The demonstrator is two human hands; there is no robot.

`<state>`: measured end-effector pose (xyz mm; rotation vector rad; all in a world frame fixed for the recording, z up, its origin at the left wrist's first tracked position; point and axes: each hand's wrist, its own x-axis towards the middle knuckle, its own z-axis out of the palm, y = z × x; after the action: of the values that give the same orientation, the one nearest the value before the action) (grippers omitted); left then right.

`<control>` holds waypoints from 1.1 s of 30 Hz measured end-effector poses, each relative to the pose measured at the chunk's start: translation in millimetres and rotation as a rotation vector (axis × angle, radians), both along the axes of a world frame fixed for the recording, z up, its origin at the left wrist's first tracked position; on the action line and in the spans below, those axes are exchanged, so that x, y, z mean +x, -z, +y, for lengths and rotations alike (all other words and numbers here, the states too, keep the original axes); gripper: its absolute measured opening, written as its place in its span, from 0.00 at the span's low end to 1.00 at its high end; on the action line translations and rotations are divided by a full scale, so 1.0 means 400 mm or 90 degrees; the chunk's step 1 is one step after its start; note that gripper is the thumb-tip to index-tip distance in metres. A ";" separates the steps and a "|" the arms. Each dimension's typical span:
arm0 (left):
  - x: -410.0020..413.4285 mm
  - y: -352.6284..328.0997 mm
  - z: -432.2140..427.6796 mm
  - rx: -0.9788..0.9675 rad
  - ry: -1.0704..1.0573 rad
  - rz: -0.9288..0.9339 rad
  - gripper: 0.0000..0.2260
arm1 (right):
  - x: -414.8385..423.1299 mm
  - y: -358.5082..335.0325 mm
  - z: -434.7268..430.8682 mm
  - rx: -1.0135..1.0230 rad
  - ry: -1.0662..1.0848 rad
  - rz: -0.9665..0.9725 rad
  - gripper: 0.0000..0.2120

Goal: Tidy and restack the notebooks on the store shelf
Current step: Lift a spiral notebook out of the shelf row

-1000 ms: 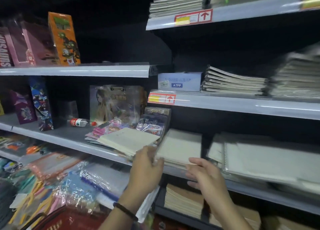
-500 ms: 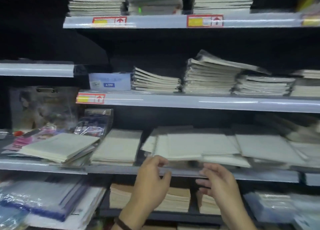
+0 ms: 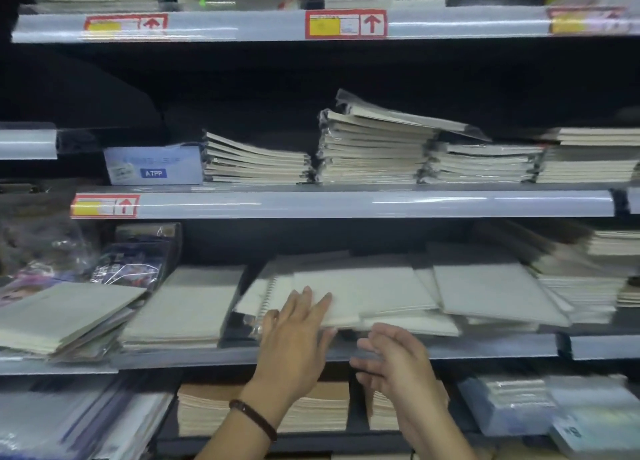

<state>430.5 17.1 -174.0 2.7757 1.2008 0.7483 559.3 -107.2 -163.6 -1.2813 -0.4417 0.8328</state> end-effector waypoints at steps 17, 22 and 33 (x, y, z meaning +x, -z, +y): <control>-0.018 0.015 -0.085 0.125 0.098 -0.231 0.14 | -0.048 0.011 -0.002 0.112 0.001 0.043 0.13; -0.068 -0.007 -0.085 -0.094 0.165 -0.196 0.17 | -0.070 0.009 0.006 0.129 0.043 0.032 0.08; -0.230 -0.050 0.012 -0.699 -0.031 -0.652 0.18 | -0.044 -0.049 -0.015 0.160 -0.032 0.128 0.03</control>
<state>338.5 21.7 -154.0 1.2018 0.9511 0.9129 541.6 -113.1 -144.1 -0.9472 -0.4046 0.9083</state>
